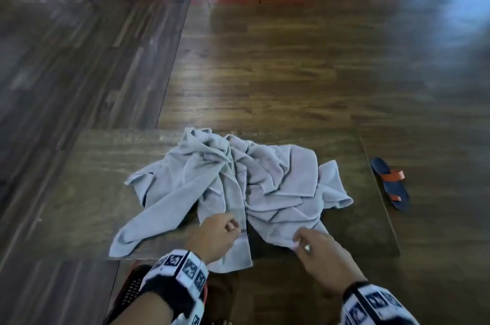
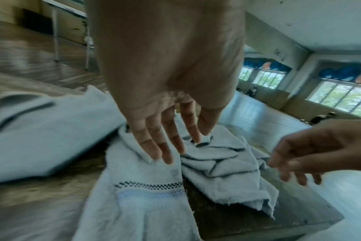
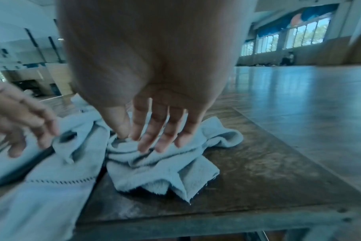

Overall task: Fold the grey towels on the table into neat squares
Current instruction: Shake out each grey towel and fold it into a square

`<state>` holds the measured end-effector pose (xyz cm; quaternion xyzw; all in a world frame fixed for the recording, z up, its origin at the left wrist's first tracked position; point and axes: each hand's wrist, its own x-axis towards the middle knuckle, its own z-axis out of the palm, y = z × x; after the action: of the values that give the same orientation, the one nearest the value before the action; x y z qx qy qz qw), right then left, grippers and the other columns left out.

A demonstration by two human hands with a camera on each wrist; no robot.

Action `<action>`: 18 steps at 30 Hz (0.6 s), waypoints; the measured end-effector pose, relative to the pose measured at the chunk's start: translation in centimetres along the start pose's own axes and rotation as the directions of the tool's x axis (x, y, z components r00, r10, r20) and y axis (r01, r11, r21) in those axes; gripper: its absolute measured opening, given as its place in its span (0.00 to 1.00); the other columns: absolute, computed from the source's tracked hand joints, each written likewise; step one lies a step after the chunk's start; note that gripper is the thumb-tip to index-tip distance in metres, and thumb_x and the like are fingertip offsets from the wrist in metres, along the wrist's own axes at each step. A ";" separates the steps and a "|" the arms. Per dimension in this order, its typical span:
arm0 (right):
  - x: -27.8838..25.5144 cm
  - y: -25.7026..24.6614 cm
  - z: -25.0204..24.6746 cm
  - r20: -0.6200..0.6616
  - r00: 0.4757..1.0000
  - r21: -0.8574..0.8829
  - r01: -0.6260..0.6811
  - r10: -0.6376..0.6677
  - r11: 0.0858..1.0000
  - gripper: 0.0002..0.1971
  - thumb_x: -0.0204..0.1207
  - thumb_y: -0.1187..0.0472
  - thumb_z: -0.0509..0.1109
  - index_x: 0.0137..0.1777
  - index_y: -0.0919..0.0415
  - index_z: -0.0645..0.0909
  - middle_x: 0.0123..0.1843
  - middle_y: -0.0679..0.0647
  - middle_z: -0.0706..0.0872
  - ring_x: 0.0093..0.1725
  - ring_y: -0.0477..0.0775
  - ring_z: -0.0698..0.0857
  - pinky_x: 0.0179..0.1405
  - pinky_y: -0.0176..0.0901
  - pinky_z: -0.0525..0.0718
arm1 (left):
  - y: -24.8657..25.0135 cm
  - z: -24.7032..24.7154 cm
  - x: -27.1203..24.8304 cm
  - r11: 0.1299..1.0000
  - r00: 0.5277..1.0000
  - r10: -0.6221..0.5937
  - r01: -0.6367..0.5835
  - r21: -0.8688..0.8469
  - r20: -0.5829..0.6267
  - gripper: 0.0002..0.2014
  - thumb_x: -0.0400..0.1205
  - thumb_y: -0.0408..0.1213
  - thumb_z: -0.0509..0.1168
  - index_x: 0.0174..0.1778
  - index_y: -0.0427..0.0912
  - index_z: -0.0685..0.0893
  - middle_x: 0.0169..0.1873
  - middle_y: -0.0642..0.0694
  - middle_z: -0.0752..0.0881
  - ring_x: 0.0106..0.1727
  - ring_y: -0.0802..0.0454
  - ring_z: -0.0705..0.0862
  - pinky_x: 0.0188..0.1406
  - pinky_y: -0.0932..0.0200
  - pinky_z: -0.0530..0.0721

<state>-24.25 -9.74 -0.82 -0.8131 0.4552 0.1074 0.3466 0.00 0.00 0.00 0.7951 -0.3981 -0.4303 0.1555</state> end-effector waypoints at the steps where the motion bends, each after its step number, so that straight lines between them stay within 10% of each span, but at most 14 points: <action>1: 1.5 0.5 1.2 -0.051 0.998 -0.055 0.030 -0.033 0.998 0.09 0.82 0.45 0.63 0.61 0.38 0.75 0.53 0.36 0.82 0.54 0.42 0.81 0.55 0.45 0.83 | -0.4 1.4 1.6 0.998 0.999 0.053 -0.053 0.017 0.010 0.06 0.82 0.43 0.64 0.48 0.47 0.85 0.42 0.49 0.87 0.38 0.56 0.84 0.37 0.59 0.83; 5: 6.3 2.7 5.4 -0.160 0.978 -0.336 0.075 -0.135 0.939 0.20 0.81 0.42 0.63 0.71 0.45 0.73 0.64 0.43 0.79 0.68 0.50 0.77 0.66 0.46 0.75 | -0.7 6.1 7.2 0.966 0.972 0.230 -0.233 0.107 0.041 0.08 0.78 0.41 0.67 0.51 0.51 0.86 0.44 0.51 0.86 0.46 0.55 0.85 0.52 0.53 0.86; 10: 8.4 5.1 6.8 -0.393 0.849 -0.308 0.239 -0.352 0.921 0.03 0.80 0.51 0.69 0.49 0.48 0.79 0.47 0.44 0.79 0.48 0.51 0.82 0.46 0.49 0.80 | -1.7 9.7 10.9 0.884 0.938 0.333 -0.345 0.314 0.093 0.28 0.69 0.55 0.75 0.64 0.63 0.75 0.60 0.51 0.76 0.60 0.50 0.79 0.61 0.48 0.82; 18: 5.6 2.7 2.5 -0.693 0.615 0.020 0.538 -0.376 0.843 0.05 0.85 0.62 0.66 0.48 0.51 0.76 0.41 0.44 0.82 0.41 0.46 0.82 0.41 0.46 0.81 | 0.1 7.2 7.7 0.842 0.767 0.510 -0.351 0.410 -0.391 0.12 0.76 0.38 0.67 0.54 0.57 0.85 0.53 0.40 0.83 0.60 0.41 0.80 0.56 0.47 0.83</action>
<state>-22.98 -12.75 -6.63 -0.8403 0.3331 -0.3344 0.2667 -3.45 -5.23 -8.42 0.7766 -0.5827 -0.1001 0.2177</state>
